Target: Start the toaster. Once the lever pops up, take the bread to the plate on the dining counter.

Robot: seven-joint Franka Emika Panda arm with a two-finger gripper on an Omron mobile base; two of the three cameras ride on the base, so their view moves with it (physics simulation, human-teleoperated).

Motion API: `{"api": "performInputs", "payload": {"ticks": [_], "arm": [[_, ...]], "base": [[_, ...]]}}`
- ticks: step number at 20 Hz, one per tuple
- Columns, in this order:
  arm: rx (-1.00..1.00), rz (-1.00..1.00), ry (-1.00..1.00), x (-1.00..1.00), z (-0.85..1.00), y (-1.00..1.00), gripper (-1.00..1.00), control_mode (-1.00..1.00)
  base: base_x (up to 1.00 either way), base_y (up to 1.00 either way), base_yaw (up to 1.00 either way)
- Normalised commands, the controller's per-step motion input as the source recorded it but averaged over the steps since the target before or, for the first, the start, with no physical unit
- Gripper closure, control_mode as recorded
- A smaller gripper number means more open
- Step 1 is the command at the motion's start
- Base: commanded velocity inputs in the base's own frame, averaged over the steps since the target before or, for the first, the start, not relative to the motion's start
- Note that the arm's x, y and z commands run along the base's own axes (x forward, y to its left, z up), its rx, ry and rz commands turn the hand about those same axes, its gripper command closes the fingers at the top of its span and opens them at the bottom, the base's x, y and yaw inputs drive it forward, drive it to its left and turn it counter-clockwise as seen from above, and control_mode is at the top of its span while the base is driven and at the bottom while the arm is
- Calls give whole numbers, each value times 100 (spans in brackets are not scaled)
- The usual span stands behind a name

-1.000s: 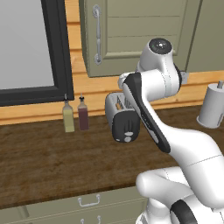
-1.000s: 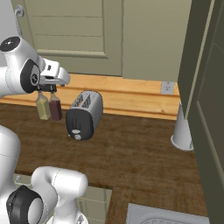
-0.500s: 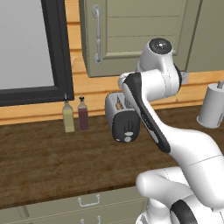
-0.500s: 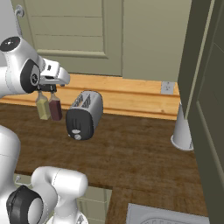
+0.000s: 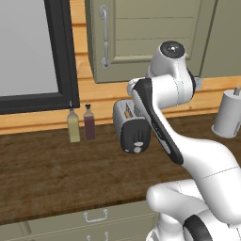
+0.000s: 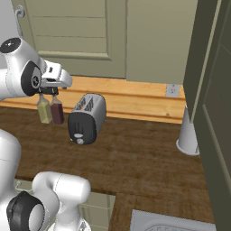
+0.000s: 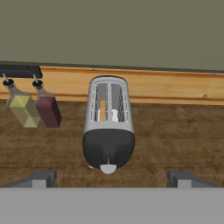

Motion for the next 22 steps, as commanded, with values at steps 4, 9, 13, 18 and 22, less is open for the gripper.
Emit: {"api": "performInputs", "payload": {"ticks": [4, 9, 13, 18, 22], "arm": [[0, 0, 0, 0, 0, 0, -100, -100], [0, 0, 0, 0, 0, 0, -100, -100], [0, 0, 0, 0, 0, 0, -100, -100], [0, 0, 0, 0, 0, 0, -100, -100], [0, 0, 0, 0, 0, 0, -100, -100]], "base": [[0, 0, 0], [0, 0, 0], [0, 0, 0], [0, 0, 0], [0, 0, 0]]}}
